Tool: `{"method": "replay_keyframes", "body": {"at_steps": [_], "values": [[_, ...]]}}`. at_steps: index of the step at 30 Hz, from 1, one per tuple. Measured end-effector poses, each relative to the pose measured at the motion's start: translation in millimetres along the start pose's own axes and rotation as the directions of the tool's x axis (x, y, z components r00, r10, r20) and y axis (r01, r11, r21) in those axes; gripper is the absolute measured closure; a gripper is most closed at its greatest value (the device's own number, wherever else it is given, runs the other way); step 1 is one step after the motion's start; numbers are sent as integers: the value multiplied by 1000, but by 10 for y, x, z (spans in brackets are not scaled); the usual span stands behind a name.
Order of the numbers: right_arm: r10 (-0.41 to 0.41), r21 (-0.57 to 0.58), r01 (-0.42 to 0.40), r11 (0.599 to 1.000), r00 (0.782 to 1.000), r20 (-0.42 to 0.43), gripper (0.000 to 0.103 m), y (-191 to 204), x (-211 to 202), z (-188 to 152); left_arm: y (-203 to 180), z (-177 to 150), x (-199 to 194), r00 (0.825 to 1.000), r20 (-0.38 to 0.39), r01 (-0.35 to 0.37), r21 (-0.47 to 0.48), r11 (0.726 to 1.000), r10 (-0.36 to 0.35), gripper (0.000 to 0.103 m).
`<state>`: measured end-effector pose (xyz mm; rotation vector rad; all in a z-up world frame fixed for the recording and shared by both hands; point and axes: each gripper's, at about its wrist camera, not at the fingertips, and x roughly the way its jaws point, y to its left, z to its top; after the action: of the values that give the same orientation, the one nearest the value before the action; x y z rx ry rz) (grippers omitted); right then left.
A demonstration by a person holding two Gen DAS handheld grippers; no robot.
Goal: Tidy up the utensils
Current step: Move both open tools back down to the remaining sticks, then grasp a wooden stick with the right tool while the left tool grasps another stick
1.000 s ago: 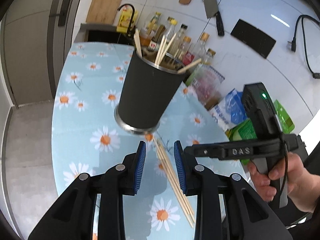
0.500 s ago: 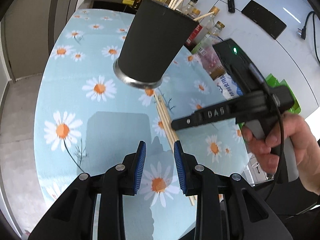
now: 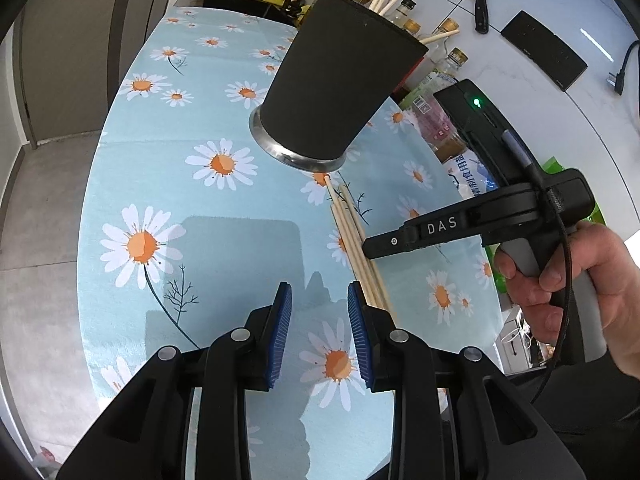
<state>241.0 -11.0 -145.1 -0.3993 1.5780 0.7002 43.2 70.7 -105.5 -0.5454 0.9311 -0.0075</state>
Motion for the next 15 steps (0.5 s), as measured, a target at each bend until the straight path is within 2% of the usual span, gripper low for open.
{"method": "replay_keyframes", "body": {"at_steps": [5, 9, 13, 15], "values": [[-74, -36, 75, 997, 997, 29, 98, 151, 33, -39, -5, -20, 49, 1000, -15, -2, 0, 1000, 2, 75], [-93, -42, 95, 995, 995, 48, 98, 159, 37, -43, -22, -39, 82, 1000, -27, 9, 8, 1000, -9, 75], [-56, -17, 57, 998, 997, 54, 98, 133, 42, -70, -58, -33, 183, 998, -64, 20, 23, 1000, -18, 75], [-1, -10, 2, 1000, 998, 69, 98, 61, -2, -142, -100, -14, 222, 996, -83, 20, 46, 999, -17, 75]]}}
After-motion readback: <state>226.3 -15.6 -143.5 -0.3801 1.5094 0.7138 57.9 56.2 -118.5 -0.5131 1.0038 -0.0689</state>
